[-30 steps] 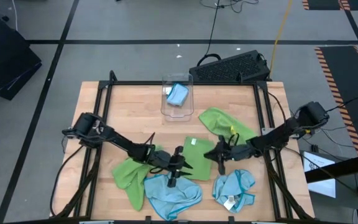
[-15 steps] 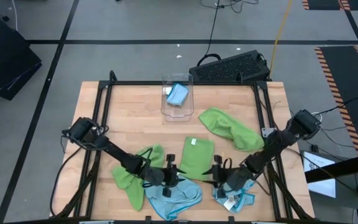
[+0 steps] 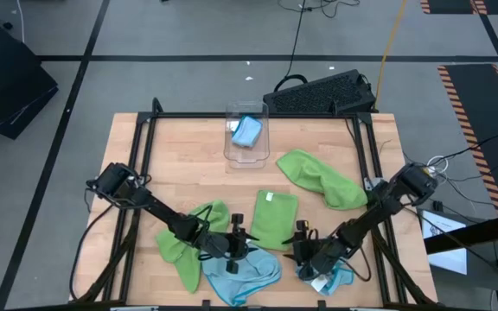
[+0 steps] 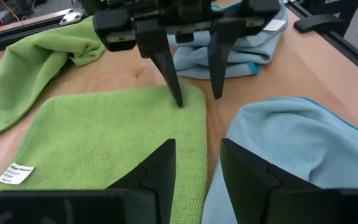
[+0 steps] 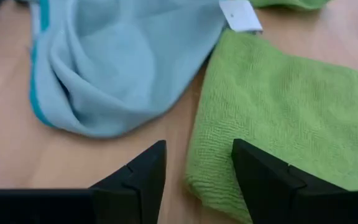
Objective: Fold microfiber towels
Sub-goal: Fold the center green towel
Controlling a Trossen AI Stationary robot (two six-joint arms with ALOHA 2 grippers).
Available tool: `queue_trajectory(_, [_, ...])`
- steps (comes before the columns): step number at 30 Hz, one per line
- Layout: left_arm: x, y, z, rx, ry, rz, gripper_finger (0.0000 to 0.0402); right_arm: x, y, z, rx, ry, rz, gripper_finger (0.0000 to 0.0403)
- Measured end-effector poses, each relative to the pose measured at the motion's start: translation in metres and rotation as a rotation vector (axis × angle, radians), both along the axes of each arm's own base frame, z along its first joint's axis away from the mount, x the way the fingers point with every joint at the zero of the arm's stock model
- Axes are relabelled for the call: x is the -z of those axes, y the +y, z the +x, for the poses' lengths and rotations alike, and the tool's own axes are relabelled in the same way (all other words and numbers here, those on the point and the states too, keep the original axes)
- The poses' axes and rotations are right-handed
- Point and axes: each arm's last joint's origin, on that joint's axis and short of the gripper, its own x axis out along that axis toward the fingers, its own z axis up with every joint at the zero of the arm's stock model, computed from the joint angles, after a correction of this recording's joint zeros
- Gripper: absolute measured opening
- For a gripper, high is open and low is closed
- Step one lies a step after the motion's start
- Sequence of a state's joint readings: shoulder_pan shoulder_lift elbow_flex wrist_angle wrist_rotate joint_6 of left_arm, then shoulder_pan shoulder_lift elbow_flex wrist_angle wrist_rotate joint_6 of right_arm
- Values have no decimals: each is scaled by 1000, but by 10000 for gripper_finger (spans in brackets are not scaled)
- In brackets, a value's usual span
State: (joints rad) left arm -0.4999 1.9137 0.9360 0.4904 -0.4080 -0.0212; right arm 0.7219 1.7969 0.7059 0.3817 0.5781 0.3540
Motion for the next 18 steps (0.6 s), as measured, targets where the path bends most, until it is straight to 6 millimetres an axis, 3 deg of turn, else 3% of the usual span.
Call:
queue_trajectory(9, [-4,-8,-2,20,-43,-23,129,17,-2,0,63,19,-28,163])
queue_trajectory(13, [-7,-12,-3,28,-76,-19,129,20,-2,0,97,19,-4,117])
queue_trajectory(18, [-10,-16,-4,44,-106,17,129,19,-3,0,109,16,-4,30])
